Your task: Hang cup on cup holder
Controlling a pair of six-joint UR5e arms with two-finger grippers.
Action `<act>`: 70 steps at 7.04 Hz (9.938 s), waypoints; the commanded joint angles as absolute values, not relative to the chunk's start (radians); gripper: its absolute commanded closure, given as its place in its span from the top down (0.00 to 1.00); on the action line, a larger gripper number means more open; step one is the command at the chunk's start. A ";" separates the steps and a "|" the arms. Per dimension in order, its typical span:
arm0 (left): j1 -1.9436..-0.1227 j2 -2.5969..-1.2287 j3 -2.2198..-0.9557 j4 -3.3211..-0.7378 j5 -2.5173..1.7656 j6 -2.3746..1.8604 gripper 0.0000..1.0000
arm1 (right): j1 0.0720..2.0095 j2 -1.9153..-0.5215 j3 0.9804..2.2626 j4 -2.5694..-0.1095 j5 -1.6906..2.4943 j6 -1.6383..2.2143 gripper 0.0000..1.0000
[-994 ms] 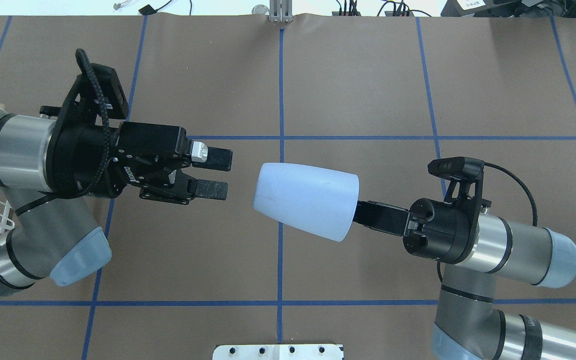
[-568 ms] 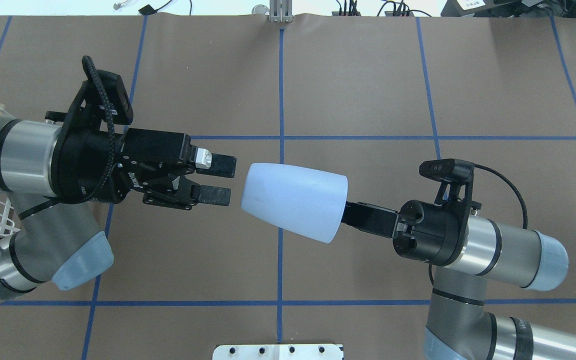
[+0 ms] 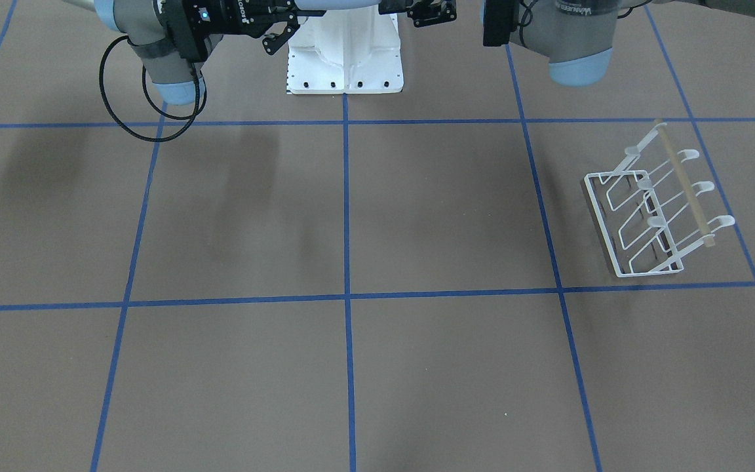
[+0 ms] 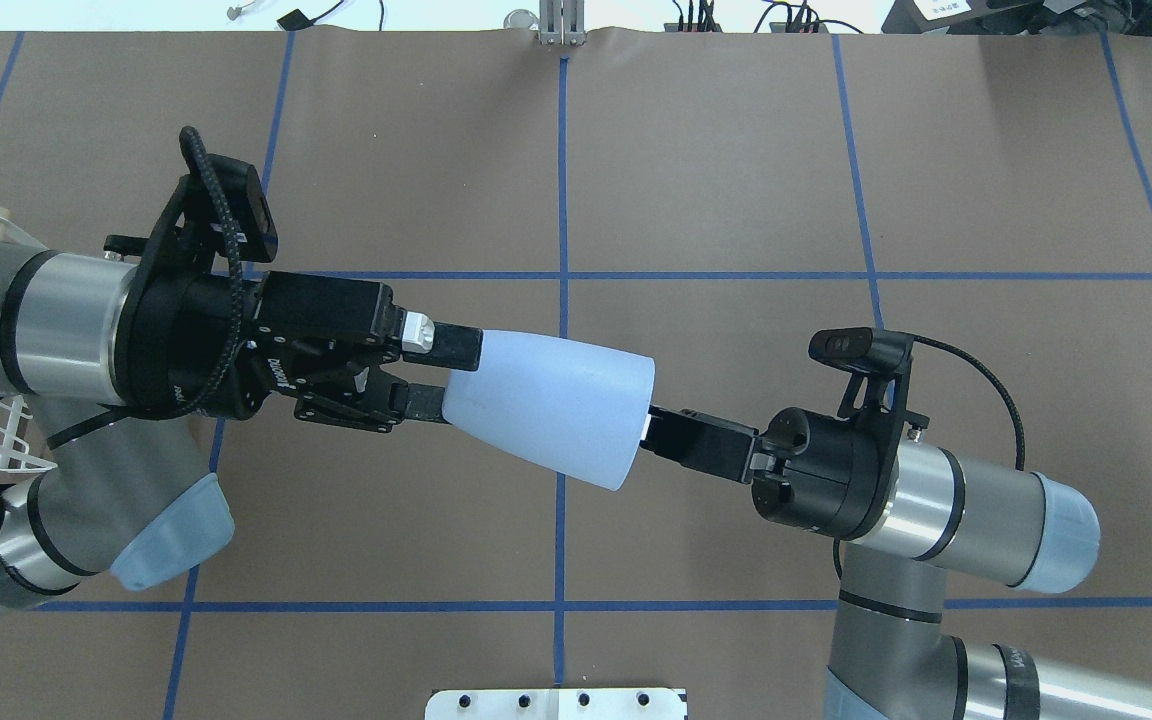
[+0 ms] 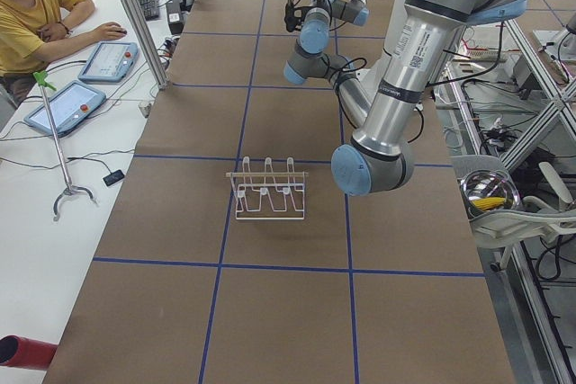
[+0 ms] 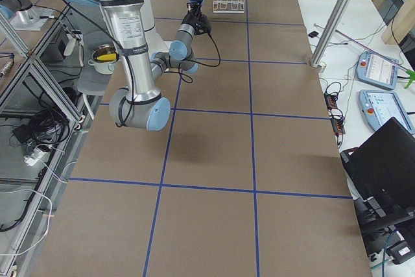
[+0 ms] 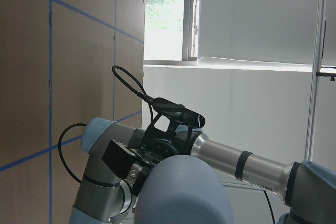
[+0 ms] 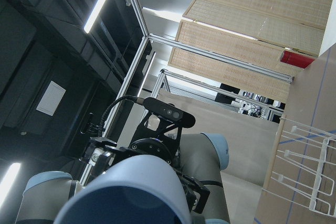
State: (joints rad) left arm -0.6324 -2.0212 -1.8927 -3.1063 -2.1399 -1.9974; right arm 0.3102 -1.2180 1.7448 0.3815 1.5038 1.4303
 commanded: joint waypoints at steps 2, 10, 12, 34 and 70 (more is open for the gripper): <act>-0.626 -2.020 -1.894 -3.106 -2.140 -1.997 0.92 | 0.307 -1.183 1.744 0.336 1.480 1.428 0.00; -0.624 -2.017 -1.894 -3.137 -2.141 -1.997 0.04 | 0.310 -1.300 1.759 0.432 1.483 1.433 1.00; -0.624 -2.013 -1.894 -3.137 -2.141 -1.997 0.03 | 0.359 -1.400 1.772 0.448 1.486 1.437 1.00; -1.166 -1.672 -2.240 -1.577 -2.238 -0.479 0.00 | 1.436 -1.597 1.755 -1.558 2.241 0.078 1.00; -1.035 -1.721 -1.799 -1.855 -2.077 -0.603 0.98 | 1.436 -1.605 1.747 -1.549 2.240 0.094 1.00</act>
State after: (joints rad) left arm -1.0346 -1.7182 -1.7858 -1.8501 -2.0762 -0.6049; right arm 1.4356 -1.6062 1.7472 -1.5493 2.2394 0.0923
